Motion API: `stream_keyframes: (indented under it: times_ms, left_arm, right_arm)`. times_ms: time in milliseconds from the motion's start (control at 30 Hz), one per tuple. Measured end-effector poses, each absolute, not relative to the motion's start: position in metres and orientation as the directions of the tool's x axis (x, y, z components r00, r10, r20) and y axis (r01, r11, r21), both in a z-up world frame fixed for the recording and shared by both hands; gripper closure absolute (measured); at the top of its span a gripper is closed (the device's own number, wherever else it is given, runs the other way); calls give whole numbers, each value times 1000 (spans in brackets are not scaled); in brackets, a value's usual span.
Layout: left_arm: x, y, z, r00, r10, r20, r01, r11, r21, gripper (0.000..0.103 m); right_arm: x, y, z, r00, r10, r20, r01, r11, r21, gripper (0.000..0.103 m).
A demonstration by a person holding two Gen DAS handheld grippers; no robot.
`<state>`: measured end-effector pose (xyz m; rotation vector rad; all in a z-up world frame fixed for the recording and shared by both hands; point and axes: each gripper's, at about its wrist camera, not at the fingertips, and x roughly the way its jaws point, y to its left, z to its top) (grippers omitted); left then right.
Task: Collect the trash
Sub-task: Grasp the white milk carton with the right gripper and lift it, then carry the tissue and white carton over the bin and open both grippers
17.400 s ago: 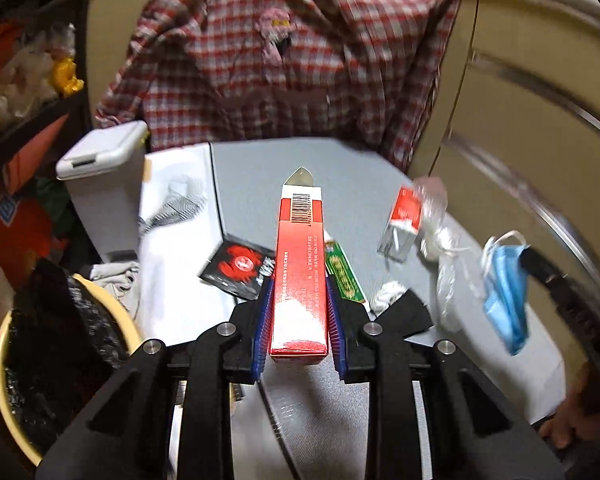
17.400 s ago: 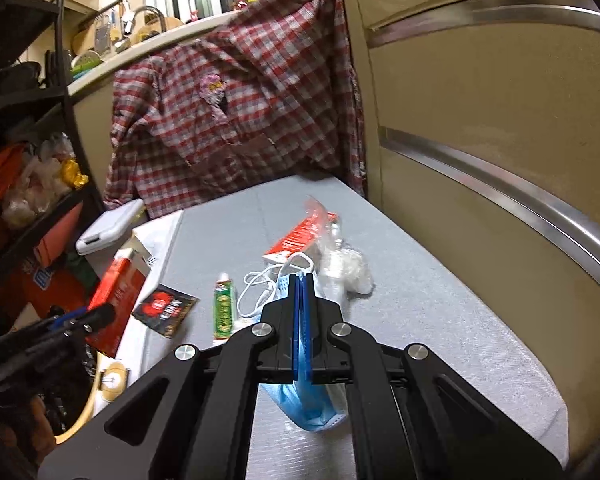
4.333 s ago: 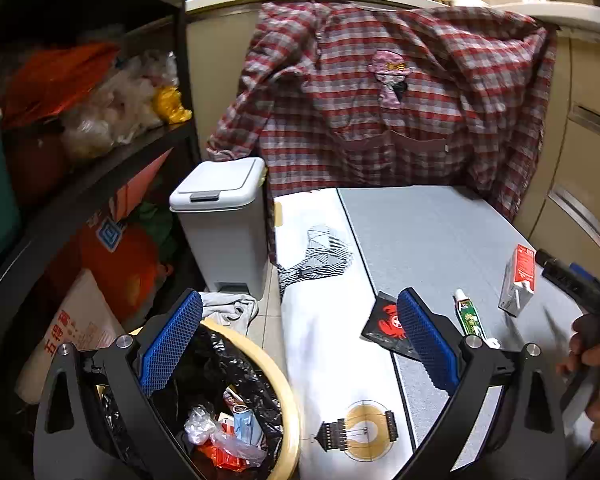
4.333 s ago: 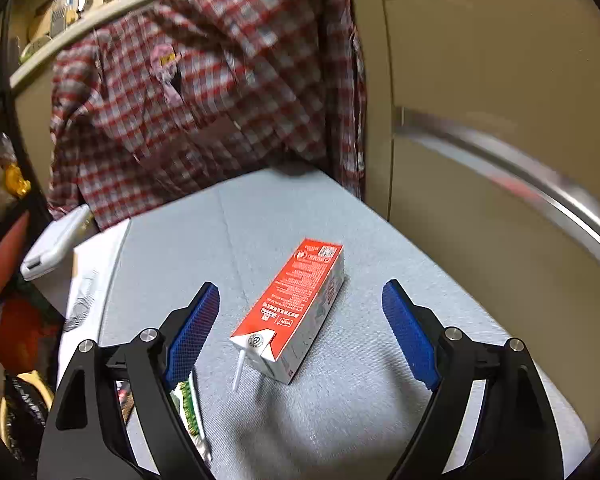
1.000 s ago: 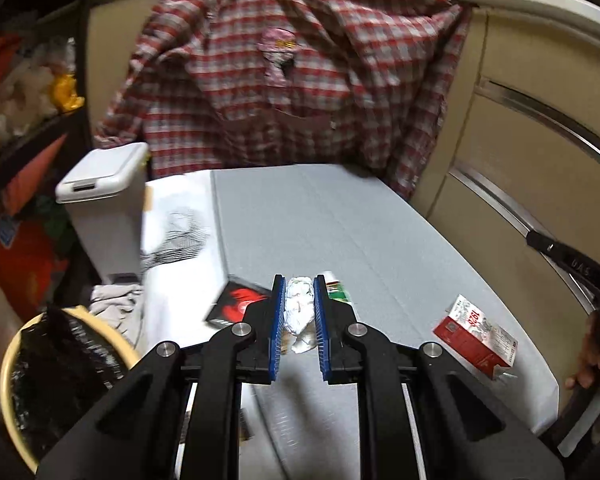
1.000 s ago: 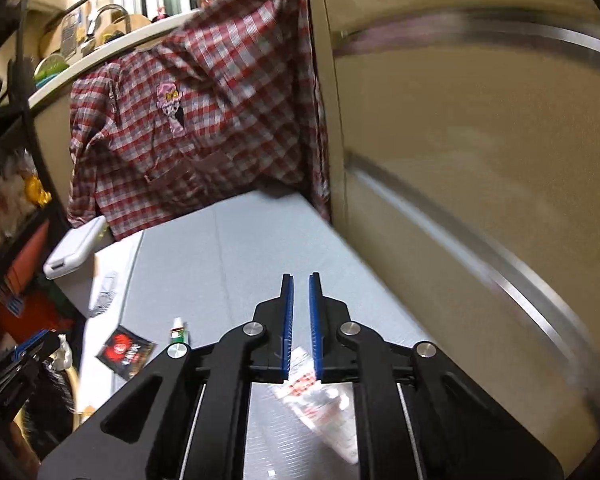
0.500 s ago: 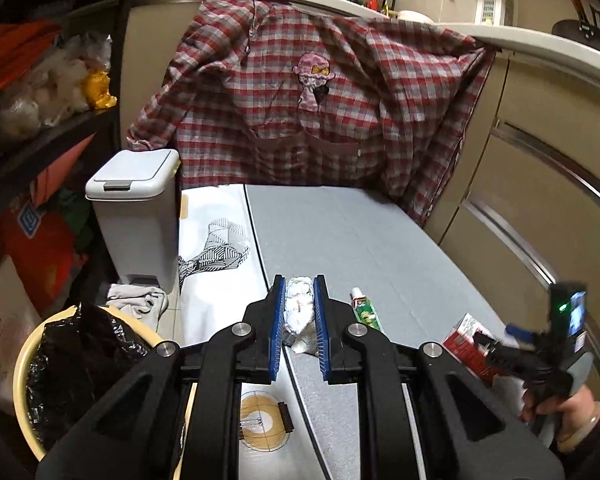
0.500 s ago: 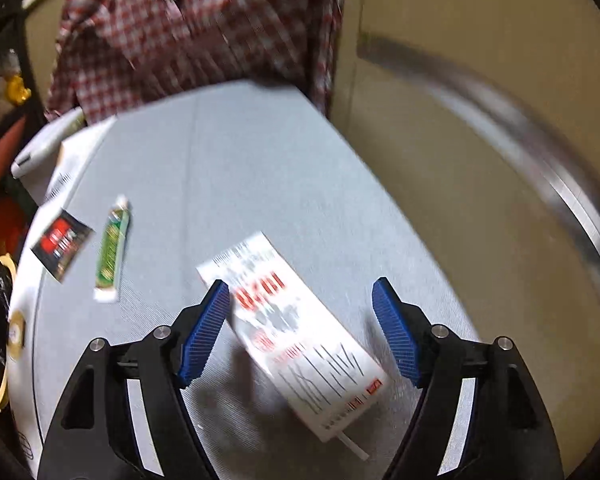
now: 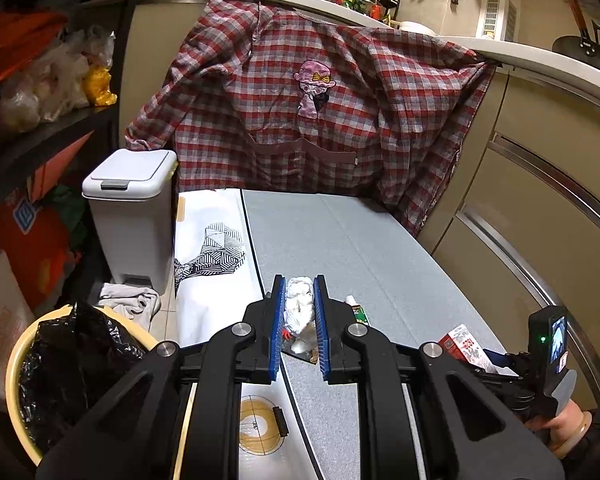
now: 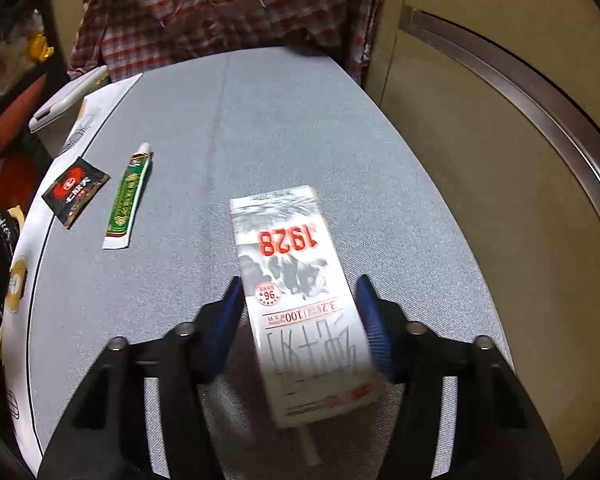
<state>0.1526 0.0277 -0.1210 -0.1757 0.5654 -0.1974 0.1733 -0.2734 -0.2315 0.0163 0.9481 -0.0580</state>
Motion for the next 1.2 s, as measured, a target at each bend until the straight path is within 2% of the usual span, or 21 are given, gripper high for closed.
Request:
stream_keyframes:
  times_ms: [333, 600, 900, 1200]
  left_arm:
    - [143, 39, -107, 845, -189, -500, 105, 976, -192, 89]
    - [125, 59, -91, 863, -125, -490, 57, 987, -150, 89]
    - [100, 119, -84, 848, 3, -529, -73, 991, -112, 89]
    - [77, 179, -81, 837, 98, -538, -190, 975, -117, 89]
  right_arm:
    - [160, -260, -172, 746, -52, -664, 63, 998, -8, 55]
    - [145, -208, -115, 832, 54, -552, -37, 998, 41, 55]
    - [130, -110, -88, 811, 265, -521, -250, 963, 99, 55]
    - [115, -12, -78, 754, 415, -510, -430, 898, 96, 54]
